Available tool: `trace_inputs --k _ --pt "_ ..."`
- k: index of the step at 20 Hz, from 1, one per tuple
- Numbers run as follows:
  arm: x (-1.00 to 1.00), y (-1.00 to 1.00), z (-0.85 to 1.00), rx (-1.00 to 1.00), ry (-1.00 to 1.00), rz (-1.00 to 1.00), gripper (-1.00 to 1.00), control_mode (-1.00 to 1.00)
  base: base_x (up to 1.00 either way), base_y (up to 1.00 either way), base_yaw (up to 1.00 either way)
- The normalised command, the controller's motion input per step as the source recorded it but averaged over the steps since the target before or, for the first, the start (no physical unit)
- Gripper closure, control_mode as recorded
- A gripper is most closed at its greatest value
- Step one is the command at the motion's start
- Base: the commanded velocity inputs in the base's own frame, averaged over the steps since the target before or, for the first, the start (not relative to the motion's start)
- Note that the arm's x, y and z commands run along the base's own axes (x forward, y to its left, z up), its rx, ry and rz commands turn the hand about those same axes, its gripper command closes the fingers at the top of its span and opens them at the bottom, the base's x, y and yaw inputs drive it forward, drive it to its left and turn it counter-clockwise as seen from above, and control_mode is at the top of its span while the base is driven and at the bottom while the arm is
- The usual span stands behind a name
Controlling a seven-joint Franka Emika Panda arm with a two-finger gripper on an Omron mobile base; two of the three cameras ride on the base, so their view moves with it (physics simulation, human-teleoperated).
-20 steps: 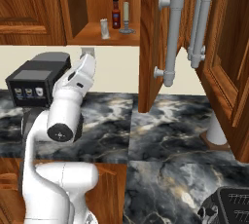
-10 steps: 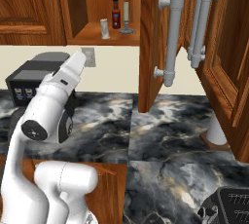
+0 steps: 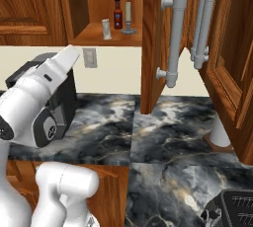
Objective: Pick the candle and candle from the dining table and place them in the open cabinet. Close the cabinet after placing the objects.
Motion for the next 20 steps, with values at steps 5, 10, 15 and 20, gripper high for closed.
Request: trace_inputs --k 5,10,15,20 --pt "-0.73 -0.1 0.0 0.41 0.0 -0.08 -1.0 -1.0 0.0 0.0 0.0" --pt "-0.77 -0.1 0.0 0.49 0.0 -0.09 -1.0 -1.0 0.0 0.0 0.0" --pt "-0.55 -0.04 -0.03 0.41 0.0 -0.07 -1.0 -1.0 0.0 0.0 0.0" --pt "-0.03 -0.15 0.0 0.26 0.0 0.0 -1.0 -1.0 0.0 0.0 0.0"
